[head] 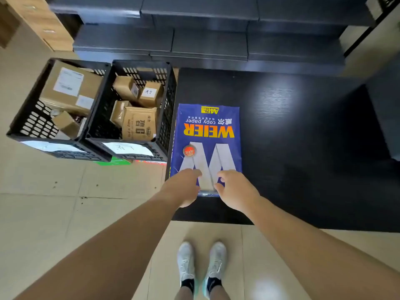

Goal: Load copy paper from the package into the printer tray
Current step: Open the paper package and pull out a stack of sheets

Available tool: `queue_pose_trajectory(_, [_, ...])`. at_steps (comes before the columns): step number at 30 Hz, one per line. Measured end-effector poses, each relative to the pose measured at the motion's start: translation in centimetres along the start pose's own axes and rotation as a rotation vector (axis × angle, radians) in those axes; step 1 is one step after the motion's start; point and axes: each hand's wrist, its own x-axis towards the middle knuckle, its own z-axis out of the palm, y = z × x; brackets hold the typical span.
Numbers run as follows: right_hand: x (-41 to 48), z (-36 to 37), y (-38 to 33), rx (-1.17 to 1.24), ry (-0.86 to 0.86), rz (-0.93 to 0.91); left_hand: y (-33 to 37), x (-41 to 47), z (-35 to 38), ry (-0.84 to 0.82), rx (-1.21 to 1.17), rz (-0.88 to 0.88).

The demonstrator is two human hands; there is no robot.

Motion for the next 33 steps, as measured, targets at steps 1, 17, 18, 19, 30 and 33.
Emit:
queue_pose_trajectory(1, [0.4, 0.3, 0.1, -0.009, 0.019, 0.001, 0.0, 0.4, 0.1, 0.008, -0.009, -0.003])
queue_pose_trajectory(17, [1.8, 4.0, 0.6, 0.023, 0.296, -0.025, -1.0, 1.7, 1.9, 0.179, -0.053, 0.057])
queue_pose_trajectory(18, [1.8, 4.2, 0.4, 0.046, 0.299, -0.008, -1.0, 1.7, 1.9, 0.183, -0.055, 0.056])
queue_pose_trajectory(19, [1.8, 4.3, 0.3, 0.072, 0.299, 0.012, -1.1, 1.7, 2.0, 0.187, -0.057, 0.055])
queue_pose_trajectory(30, [2.2, 4.1, 0.4, 0.123, 0.213, 0.017, -1.3, 2.1, 3.0, 0.242, -0.092, 0.063])
queue_pose_trajectory(33, [2.0, 4.0, 0.5, 0.103, 0.214, -0.019, -1.3, 2.1, 3.0, 0.239, -0.097, 0.061])
